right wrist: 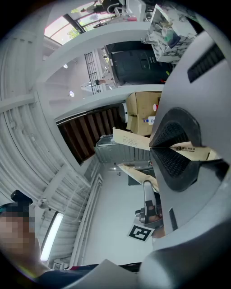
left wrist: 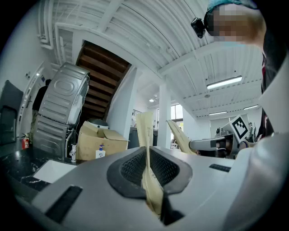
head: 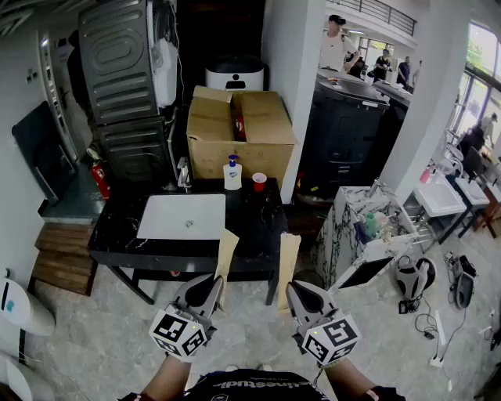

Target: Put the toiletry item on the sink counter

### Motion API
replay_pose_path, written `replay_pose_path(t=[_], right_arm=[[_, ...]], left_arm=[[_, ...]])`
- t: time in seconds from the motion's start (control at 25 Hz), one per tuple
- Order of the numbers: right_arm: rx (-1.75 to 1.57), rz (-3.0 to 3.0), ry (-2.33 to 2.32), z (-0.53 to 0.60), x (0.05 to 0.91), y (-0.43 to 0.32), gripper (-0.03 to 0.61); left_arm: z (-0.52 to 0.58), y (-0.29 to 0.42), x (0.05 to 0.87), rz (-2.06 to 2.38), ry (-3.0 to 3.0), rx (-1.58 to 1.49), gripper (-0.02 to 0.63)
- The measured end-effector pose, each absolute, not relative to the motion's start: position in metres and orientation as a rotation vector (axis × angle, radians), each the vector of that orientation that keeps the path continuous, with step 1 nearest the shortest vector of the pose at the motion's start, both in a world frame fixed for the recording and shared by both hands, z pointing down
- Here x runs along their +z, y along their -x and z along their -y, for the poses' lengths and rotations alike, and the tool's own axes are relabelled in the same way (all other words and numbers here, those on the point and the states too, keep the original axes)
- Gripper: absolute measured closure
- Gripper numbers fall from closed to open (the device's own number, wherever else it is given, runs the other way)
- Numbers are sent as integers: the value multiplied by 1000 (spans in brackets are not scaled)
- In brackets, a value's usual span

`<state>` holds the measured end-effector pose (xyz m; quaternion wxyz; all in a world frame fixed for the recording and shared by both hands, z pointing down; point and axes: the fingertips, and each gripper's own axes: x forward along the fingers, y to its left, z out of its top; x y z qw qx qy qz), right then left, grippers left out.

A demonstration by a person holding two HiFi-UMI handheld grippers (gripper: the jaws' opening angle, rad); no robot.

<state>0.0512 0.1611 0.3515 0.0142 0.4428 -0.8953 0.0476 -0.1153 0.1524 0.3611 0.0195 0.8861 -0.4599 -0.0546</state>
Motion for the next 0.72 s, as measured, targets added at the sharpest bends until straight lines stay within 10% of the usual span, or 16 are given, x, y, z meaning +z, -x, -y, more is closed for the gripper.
replay_pose_path(t=[0.72], right_arm=[[147, 2803, -1381, -163, 347, -63, 538]], left_arm=[[-154, 106, 360, 1439, -2738, -171, 580]])
